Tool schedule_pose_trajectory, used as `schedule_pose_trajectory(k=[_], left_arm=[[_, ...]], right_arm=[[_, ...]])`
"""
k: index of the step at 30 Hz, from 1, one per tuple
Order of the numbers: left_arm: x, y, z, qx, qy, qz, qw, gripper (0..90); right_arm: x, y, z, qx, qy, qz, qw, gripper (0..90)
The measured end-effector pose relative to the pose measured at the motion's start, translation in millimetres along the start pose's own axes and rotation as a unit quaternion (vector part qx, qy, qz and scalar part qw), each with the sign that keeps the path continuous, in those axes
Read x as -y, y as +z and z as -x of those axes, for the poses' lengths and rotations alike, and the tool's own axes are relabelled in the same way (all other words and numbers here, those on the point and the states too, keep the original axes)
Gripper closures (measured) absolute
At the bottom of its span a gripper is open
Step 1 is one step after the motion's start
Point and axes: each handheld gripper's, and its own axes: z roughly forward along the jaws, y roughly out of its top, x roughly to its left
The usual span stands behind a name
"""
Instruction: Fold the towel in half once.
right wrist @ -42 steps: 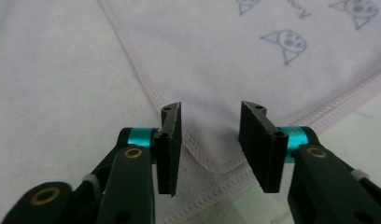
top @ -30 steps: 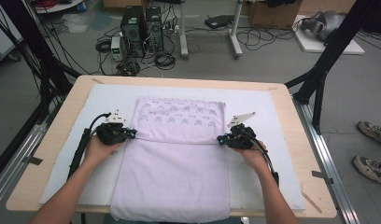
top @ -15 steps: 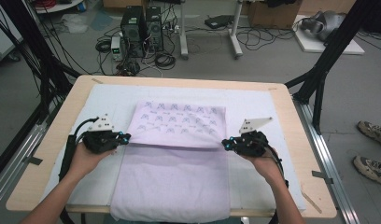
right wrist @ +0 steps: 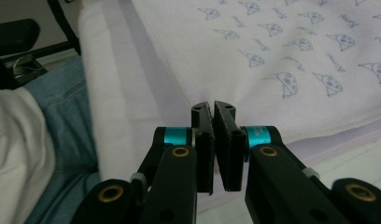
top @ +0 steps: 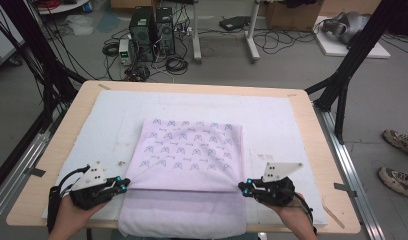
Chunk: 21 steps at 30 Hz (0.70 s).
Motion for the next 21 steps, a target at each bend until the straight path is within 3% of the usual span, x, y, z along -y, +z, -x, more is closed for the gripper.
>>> schedule_pose_trajectory(k=[4,7,9,12,13,17,21], left_arm=[[12.0,-9.6,19.0,0.008,-0.005,-0.002,1.0000,88.1],[18.8,-12.1,27.9,0.023,-0.009,-0.008,0.9997,86.9],[18.2,-10.9,23.1,0.023,-0.010,-0.010,0.9996,73.3],[7.1,-3.1,0.8,0.009,-0.018,-0.005,0.9998,59.8],[3.2,0.3,-5.8,0.005,-0.020,-0.003,0.9998,57.3],[-20.7,25.4,-46.6,-0.017,-0.033,0.002,0.9993,55.6],[-40.5,56.7,-90.7,-0.063,-0.058,-0.002,0.9963,53.2]], right_arm=[[8.2,-2.8,-19.3,-0.008,-0.004,-0.011,0.9999,86.5],[13.1,-5.7,-25.8,-0.023,-0.001,-0.008,0.9997,84.8],[14.3,-6.7,-22.7,-0.036,0.007,-0.012,0.9992,74.3],[10.6,-6.0,-7.2,-0.022,0.019,-0.014,0.9995,63.8],[6.8,-4.0,3.2,-0.007,0.024,-0.019,0.9995,61.5],[-9.5,7.7,42.8,0.033,0.037,-0.033,0.9982,53.4],[-24.0,28.0,90.3,0.068,0.055,-0.049,0.9950,47.3]])
